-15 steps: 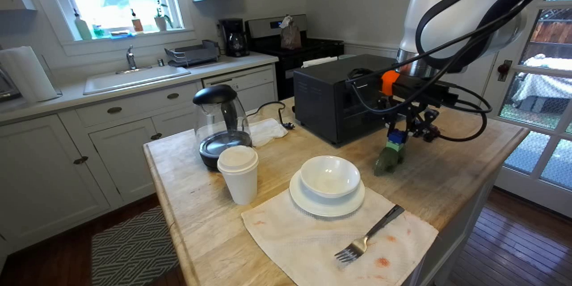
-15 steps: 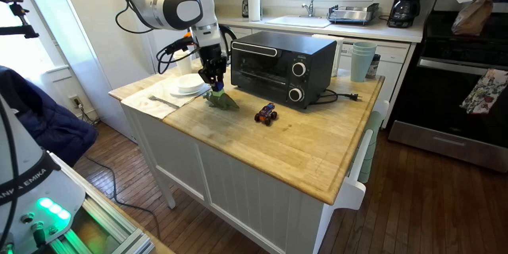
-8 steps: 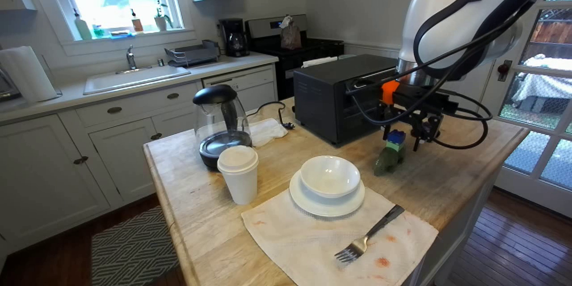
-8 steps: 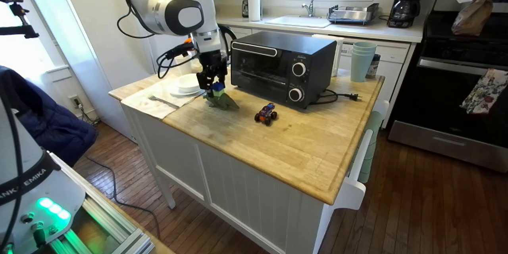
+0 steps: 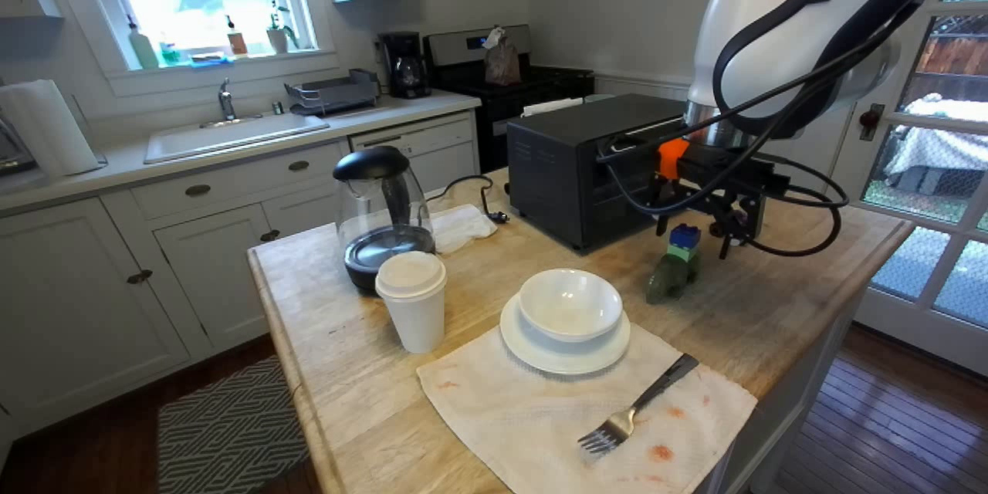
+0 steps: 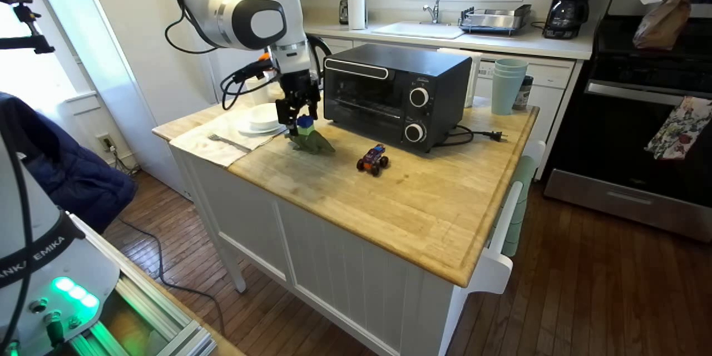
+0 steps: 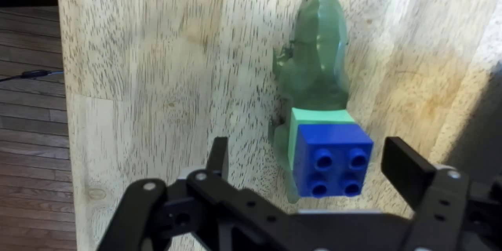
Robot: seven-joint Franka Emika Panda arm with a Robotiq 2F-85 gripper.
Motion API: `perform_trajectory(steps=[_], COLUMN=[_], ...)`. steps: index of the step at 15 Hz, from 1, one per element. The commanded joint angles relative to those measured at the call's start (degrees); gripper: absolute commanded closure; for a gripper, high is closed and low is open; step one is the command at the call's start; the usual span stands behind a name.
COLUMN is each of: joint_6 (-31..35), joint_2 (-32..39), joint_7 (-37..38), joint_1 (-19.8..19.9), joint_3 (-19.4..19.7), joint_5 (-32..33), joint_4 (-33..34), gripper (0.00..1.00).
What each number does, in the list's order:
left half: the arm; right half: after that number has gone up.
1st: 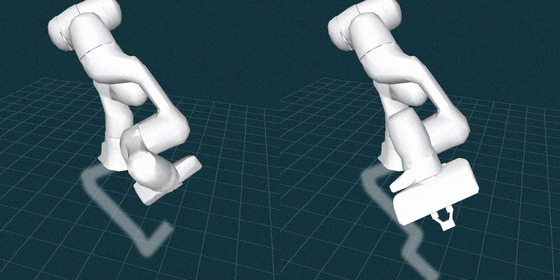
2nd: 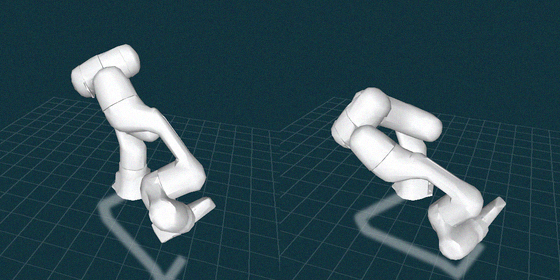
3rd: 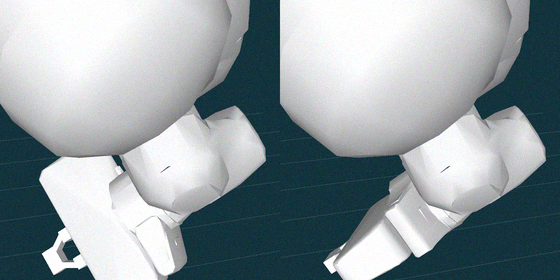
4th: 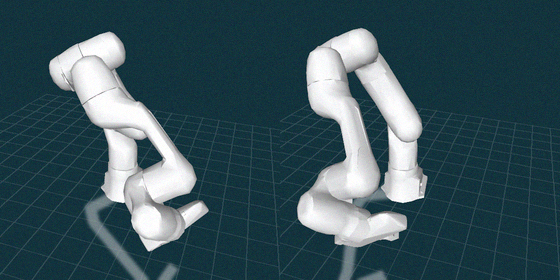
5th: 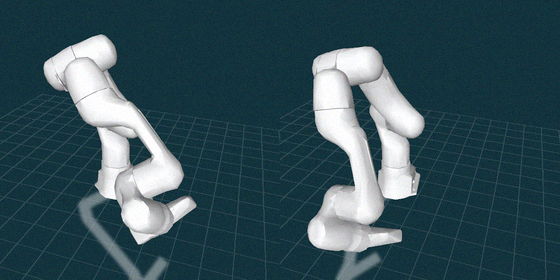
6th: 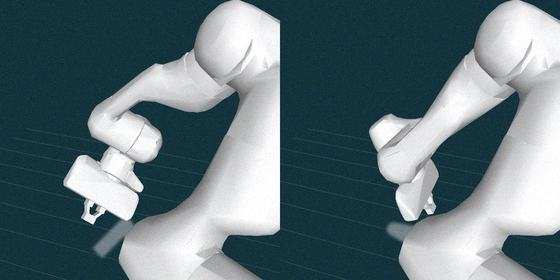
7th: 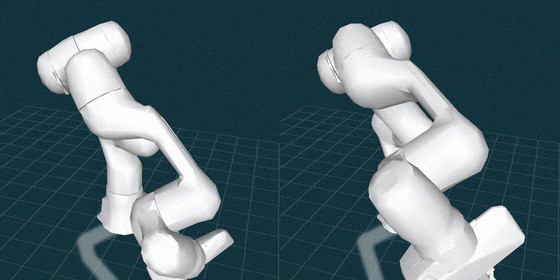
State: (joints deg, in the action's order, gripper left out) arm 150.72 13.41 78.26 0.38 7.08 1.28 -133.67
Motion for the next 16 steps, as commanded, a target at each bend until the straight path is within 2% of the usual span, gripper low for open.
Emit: perform_trajectory(steps=[1, 6, 8, 9, 10, 11, 16], joint_6=[-0.3, 0.0, 0.0, 0.0, 0.0, 0.0, -0.2], joint_2=[-1.4, -1.9, -1.7, -1.6, -1.6, -1.6, -1.6], joint_7=[-0.1, -0.1, -0.3, -0.5, -0.5, -0.5, -1.1], joint_1=[-0.7, -0.6, -0.6, -0.5, -0.5, -0.5, -0.5], joint_3=[0.9, 1.0, 0.8, 0.8, 0.8, 0.8, 0.6], joint_5=[0.7, 1.2, 0.9, 0.8, 0.8, 0.8, 0.4], joint_4=[0.6, 1.2, 1.5, 1.5, 1.5, 1.5, 1.6], gripper=[0.0, 0.0, 0.08, 0.07, 0.13, 0.12, 0.21])
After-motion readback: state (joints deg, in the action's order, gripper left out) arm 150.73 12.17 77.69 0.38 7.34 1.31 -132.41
